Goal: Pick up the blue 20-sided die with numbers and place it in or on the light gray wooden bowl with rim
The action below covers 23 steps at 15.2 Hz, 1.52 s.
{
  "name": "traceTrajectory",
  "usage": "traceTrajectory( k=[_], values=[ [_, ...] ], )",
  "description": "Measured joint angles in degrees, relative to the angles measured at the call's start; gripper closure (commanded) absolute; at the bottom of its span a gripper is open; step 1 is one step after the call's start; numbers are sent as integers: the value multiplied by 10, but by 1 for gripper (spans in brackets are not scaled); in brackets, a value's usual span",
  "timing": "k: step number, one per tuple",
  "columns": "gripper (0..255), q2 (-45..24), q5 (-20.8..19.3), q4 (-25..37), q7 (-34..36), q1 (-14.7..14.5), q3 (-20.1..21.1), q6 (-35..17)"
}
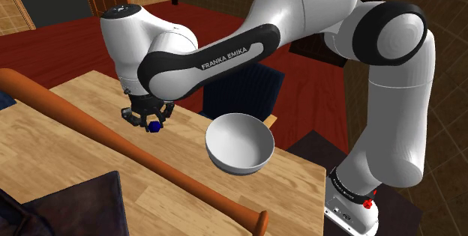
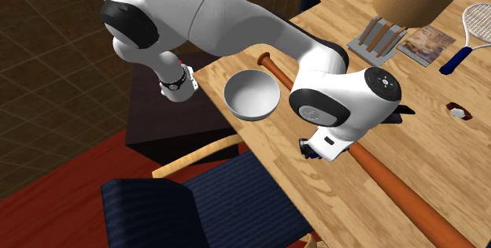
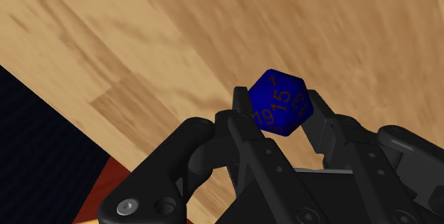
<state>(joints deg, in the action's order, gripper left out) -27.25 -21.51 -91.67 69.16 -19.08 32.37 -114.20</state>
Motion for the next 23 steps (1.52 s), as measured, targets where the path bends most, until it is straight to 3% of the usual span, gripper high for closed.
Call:
traceTrajectory(
  k=[6,23],
  values=[
    [255,5,3,3,-2,1,2,7],
    [255,26,24,104,-26,-7,12,123]
  ],
)
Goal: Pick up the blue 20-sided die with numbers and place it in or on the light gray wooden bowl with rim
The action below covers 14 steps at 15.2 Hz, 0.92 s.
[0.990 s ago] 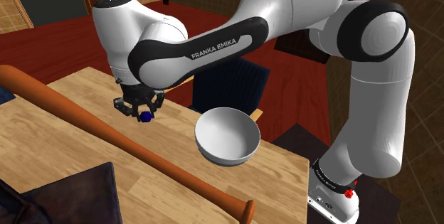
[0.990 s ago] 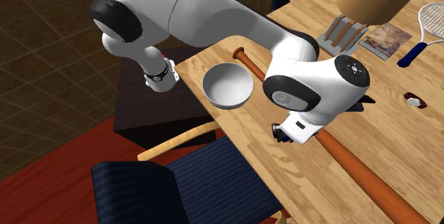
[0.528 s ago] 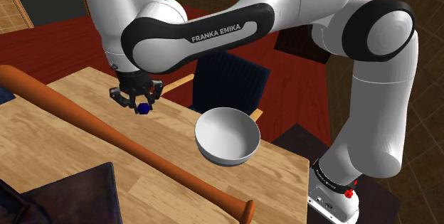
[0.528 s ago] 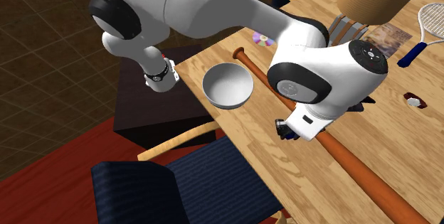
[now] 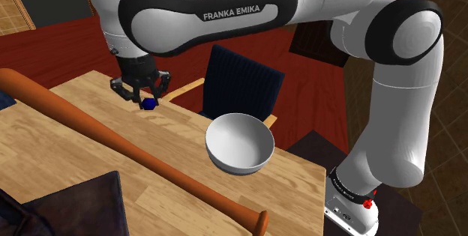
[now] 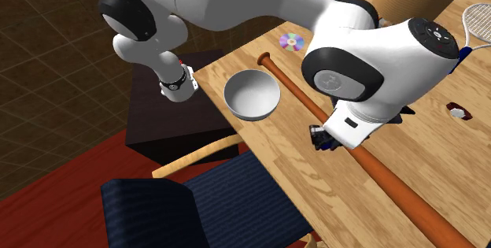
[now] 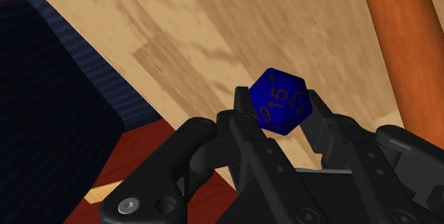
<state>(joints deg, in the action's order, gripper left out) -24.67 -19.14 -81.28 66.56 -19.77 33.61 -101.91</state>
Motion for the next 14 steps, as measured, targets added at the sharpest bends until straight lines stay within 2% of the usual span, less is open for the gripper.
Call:
traceTrajectory(
  k=[11,14],
  values=[
    [255,-4,1,89,-13,-15,2,83],
    [255,63,33,2,-15,16,13,56]
  ],
)
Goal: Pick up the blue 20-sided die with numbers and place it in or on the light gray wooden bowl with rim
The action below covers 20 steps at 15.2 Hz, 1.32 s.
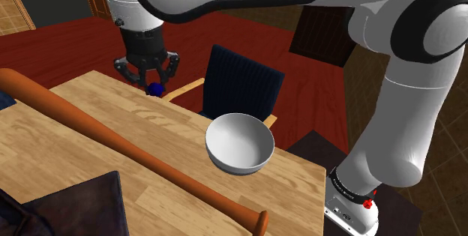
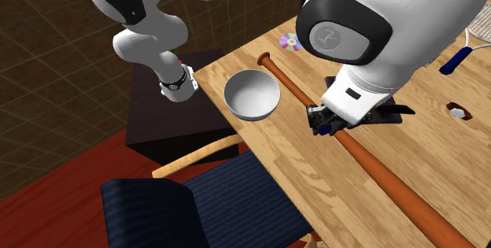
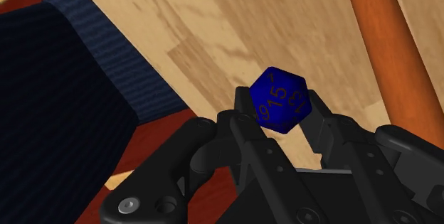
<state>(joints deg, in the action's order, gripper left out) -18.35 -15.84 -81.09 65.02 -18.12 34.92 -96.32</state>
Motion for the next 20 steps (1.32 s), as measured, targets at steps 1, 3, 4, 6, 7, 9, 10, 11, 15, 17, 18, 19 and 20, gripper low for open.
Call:
traceTrajectory(
  k=[1,3,4,6,7,9,10,11,15,17,18,19,20],
  values=[
    [255,23,12,-26,-3,9,3,-7],
    [255,84,45,-100,-15,33,8,-32],
    [255,111,61,-129,-24,42,8,-40],
    [255,163,92,-180,-39,53,6,-50],
    [255,197,111,-221,-47,57,5,-64],
    [255,249,141,-265,-65,60,-2,-66],
    [255,280,158,-296,-77,60,-9,-71],
    [255,308,173,-318,-85,58,-14,-70],
    [255,413,222,-405,-114,38,-39,-63],
    [255,468,243,-452,-128,24,-55,-57],
    [255,479,246,-465,-130,20,-57,-59],
    [255,487,250,-476,-131,17,-58,-63],
    [255,493,253,-488,-133,15,-59,-68]
  ],
)
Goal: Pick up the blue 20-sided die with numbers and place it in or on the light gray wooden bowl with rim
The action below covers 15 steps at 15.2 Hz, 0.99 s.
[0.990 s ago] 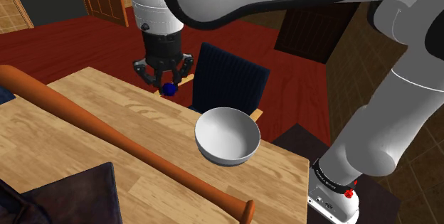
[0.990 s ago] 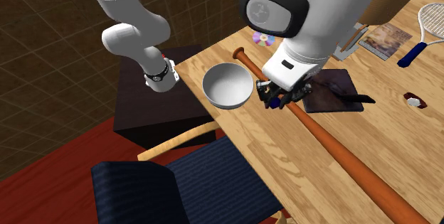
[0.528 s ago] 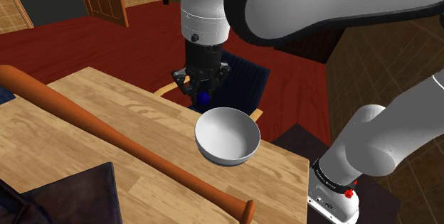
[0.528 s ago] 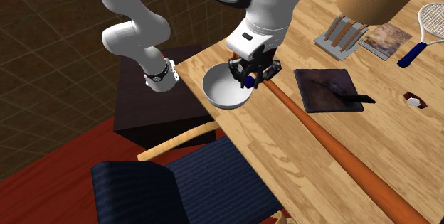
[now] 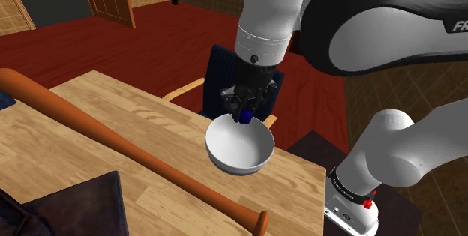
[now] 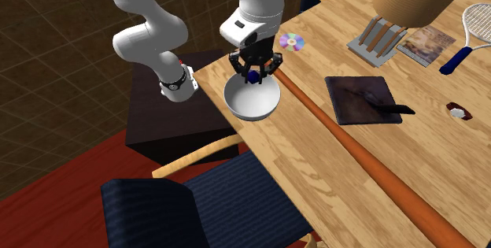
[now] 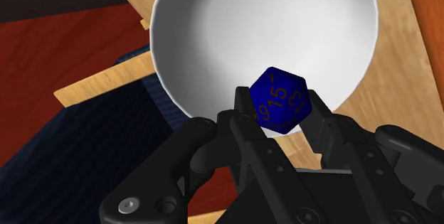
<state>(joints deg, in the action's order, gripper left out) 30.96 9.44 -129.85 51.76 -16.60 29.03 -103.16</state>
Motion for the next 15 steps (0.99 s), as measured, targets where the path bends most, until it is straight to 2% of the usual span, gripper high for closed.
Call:
traceTrajectory(
  k=[10,15],
  values=[
    [255,-6,8,-71,3,-4,14,-76],
    [255,-7,10,-81,5,-5,17,-88]
  ],
)
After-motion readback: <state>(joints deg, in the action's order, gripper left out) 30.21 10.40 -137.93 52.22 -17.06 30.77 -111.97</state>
